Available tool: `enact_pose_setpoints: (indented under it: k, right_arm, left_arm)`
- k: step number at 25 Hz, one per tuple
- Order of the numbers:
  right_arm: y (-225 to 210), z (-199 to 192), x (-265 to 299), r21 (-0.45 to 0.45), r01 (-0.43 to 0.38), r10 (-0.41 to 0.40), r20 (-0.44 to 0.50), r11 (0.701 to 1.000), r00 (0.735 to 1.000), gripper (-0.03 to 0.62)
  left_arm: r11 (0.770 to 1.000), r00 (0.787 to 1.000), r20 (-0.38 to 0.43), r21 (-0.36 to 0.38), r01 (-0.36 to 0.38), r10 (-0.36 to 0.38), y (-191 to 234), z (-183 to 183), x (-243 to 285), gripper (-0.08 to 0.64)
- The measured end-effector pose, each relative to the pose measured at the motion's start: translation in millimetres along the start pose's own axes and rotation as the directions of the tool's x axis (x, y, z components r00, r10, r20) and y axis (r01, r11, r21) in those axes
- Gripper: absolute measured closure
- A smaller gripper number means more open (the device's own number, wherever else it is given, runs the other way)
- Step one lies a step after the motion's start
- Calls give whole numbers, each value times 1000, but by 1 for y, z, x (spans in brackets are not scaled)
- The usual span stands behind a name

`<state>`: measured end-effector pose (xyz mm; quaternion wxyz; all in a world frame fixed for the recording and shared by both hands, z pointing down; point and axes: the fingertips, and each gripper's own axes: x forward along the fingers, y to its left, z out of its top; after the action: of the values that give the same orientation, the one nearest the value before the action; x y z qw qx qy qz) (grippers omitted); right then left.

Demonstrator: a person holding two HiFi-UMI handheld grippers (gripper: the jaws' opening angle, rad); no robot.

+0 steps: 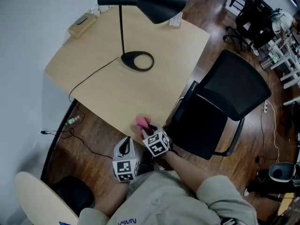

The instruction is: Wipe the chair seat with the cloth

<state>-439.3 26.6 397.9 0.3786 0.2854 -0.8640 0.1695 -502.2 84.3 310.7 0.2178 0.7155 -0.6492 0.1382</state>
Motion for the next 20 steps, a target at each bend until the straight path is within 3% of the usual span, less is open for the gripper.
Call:
enact_pose_setpoints:
  k: [2, 7, 11, 14, 20]
  right_arm:
    - [-4, 6, -11, 7, 2, -3, 23, 1000, 1000, 453]
    - [-12, 18, -54, 18, 46, -47, 80, 999, 996, 452]
    - [-32, 19, -102, 75, 132, -143, 160, 988, 977, 473]
    - [-45, 17, -143, 119, 222, -244, 228, 968, 943, 579]
    - [-65, -14, -238, 252, 360, -427, 309, 898, 850, 588]
  left_arm:
    - [1000, 999, 14, 4, 30, -30, -4, 10, 4, 555]
    - [995, 994, 56, 38, 90, -92, -19, 38, 6, 555]
    - [979, 979, 57, 72, 191, -195, -51, 47, 11, 555]
    - [953, 955, 45, 95, 287, -292, -82, 53, 9, 555]
    - [888, 890, 44, 111, 446, -453, -161, 69, -6, 555]
